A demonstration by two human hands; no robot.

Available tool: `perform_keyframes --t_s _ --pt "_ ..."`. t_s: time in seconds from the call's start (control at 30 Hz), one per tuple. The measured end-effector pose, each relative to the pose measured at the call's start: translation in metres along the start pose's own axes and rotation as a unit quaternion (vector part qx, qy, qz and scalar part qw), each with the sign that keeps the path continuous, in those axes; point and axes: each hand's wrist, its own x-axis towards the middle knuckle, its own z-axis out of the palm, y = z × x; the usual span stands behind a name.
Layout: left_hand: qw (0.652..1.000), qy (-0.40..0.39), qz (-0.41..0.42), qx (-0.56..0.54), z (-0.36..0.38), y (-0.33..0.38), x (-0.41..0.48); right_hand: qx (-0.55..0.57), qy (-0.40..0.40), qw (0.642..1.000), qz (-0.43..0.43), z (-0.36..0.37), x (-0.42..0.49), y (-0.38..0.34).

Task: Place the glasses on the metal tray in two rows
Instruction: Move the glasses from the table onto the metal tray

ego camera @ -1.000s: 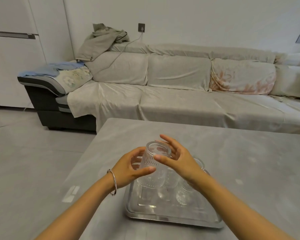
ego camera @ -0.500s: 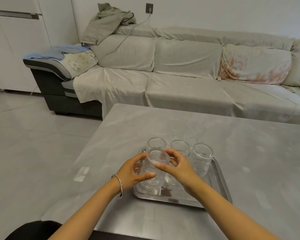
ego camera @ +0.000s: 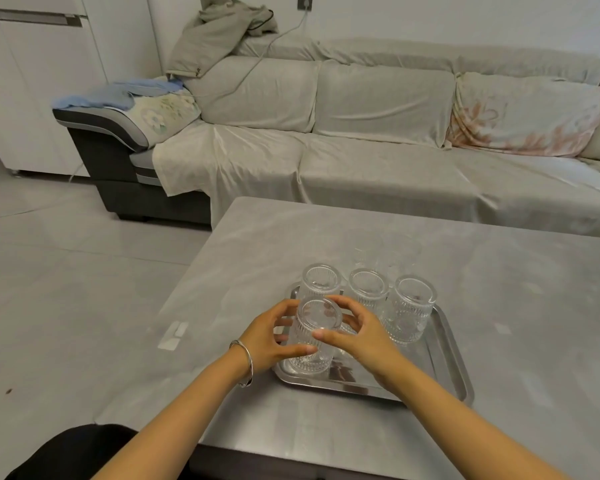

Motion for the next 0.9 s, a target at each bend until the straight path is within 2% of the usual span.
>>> perform_keyframes --t_s 0.17,0.4,0.7,0.9 --pt "1.000 -0.011 -0.002 -0.012 -0.001 0.001 -0.001 0.006 -0.011 1.000 -0.003 0.002 -0.004 0.003" --pt "0.996 0.005 -0.018 -0.089 -0.005 0.003 0.001 0.021 -0.007 0.999 0.028 -0.001 -0.008 0.014" --pt "0.996 0.001 -0.043 -0.082 -0.009 0.005 0.003 0.038 -0.018 0.998 0.037 -0.006 -0.007 0.010" --pt "0.996 0.073 -0.010 -0.045 -0.033 0.018 0.020 0.007 0.012 1.000 -0.021 -0.033 0.003 -0.016"
